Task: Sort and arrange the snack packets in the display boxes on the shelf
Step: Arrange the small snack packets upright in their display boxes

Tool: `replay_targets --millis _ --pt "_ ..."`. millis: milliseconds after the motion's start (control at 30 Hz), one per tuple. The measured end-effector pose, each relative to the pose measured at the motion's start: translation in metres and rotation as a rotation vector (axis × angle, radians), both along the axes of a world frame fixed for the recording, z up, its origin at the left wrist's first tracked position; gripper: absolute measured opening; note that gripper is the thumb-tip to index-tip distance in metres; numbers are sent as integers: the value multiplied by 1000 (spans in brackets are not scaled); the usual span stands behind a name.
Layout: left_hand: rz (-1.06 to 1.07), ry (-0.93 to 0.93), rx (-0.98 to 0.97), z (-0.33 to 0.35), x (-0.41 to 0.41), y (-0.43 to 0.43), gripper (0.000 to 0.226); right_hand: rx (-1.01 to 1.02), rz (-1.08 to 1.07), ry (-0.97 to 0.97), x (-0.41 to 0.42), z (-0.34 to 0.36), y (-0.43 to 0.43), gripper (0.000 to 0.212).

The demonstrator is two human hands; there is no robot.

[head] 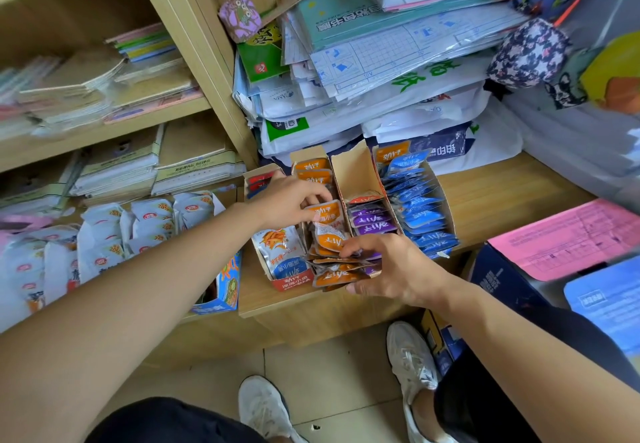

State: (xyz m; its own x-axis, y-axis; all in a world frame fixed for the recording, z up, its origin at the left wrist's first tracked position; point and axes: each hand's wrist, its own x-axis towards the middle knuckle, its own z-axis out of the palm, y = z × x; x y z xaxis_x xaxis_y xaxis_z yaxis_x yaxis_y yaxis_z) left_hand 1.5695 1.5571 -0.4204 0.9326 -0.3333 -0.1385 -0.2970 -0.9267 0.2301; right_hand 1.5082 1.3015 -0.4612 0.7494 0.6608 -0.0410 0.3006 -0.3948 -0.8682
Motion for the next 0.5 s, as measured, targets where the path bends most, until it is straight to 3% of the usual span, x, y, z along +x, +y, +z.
replay_targets --millis 267,500 --pt "-75 -162 -140 -10 -13 12 12 2 13 -29 1 -4 0 48" --pt "-38 -146 -229 -7 -24 16 9 0 5 -51 2 -6 1 49"
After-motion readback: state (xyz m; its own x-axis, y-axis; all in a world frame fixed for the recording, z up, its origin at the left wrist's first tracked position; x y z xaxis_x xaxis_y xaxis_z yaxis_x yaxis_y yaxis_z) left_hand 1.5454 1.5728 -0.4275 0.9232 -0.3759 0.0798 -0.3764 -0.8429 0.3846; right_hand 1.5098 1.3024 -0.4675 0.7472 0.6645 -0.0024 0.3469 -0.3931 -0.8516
